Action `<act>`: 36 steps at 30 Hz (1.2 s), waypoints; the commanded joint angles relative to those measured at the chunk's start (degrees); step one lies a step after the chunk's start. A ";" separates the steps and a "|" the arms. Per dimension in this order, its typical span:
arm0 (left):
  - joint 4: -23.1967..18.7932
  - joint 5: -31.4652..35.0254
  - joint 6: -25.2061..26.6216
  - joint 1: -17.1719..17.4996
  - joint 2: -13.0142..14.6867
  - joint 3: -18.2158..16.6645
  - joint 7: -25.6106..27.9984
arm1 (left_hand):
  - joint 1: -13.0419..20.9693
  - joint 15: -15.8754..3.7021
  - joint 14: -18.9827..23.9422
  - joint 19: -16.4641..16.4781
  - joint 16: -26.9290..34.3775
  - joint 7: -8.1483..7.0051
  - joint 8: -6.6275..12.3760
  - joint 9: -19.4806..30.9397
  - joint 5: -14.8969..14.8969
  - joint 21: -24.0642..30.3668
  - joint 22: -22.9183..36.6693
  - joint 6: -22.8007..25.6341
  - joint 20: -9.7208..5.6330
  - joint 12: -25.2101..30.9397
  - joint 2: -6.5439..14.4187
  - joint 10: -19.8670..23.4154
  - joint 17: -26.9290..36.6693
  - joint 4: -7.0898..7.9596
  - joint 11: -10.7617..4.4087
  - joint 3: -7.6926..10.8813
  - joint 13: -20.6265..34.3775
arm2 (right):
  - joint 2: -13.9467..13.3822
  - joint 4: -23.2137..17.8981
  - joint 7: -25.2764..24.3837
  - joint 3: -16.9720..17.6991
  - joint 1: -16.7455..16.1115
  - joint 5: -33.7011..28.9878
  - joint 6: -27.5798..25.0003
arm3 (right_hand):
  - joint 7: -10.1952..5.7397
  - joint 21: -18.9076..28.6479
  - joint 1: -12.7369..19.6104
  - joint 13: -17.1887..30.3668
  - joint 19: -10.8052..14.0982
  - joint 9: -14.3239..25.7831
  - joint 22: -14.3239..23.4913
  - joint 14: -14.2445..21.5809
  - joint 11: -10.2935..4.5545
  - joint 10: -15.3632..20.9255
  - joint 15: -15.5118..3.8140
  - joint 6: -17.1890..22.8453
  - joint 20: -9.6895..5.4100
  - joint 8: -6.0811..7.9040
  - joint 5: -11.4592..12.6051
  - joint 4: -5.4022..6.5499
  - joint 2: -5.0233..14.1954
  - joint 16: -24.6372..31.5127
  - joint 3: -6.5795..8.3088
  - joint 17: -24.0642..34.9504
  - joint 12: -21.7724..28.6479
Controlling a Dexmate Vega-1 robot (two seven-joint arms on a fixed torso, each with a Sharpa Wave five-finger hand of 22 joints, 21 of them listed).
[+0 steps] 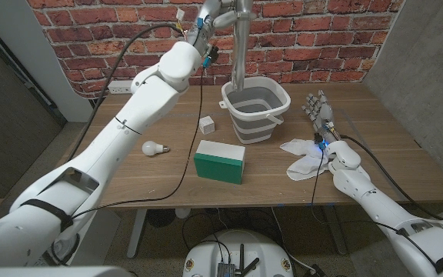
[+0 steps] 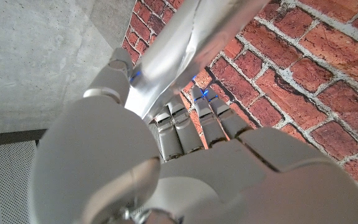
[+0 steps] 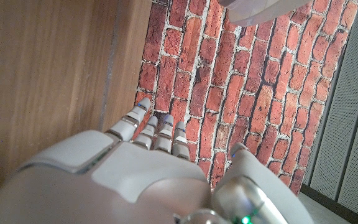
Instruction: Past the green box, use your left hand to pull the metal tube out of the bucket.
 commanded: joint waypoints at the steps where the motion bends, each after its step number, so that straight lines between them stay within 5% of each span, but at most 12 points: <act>1: -4.09 -1.75 2.04 1.13 1.97 -2.18 0.75 | -5.00 -7.19 0.61 0.46 0.25 0.89 0.32 0.34 0.34 0.30 0.25 1.37 -2.15 0.19 13.15 2.60 0.18 4.96 -2.20 5.46 0.18 | 0.73 1.39 0.54 -0.51 1.14 -0.16 -0.17 | 0.27 0.30 -0.37 0.01 0.50 0.26 0.14 0.43 -0.01 0.50 -0.24 0.49 -0.64 0.15 0.31 0.18 2.97 0.57 -0.08 0.14 0.32; 28: -16.36 -7.26 9.84 7.28 7.02 -9.05 5.94 | -5.26 -7.18 1.30 0.78 0.30 1.15 0.08 0.46 0.32 0.36 0.29 1.28 -2.03 0.20 13.25 2.55 0.19 4.74 -1.94 5.85 0.21 | 1.10 3.50 1.63 -1.03 2.93 -0.53 -0.20 | 0.28 0.26 -0.36 0.01 0.46 0.26 0.13 0.38 0.03 0.45 -0.29 0.49 -0.66 0.11 0.35 0.19 3.02 0.61 -0.12 0.01 0.28; 36: -18.68 -8.99 10.95 9.86 8.18 -11.49 7.86 | -5.33 -7.19 1.47 0.92 0.31 1.07 0.04 0.49 0.29 0.39 0.30 1.29 -1.99 0.23 13.20 2.63 0.20 4.66 -1.81 5.90 0.22 | -0.31 0.06 0.23 -1.00 1.89 -1.56 -0.40 | 0.32 0.25 -0.35 0.00 0.46 0.26 0.13 0.32 -0.05 0.49 -0.36 0.54 -0.64 0.12 0.36 0.18 3.00 0.60 -0.14 -0.04 0.30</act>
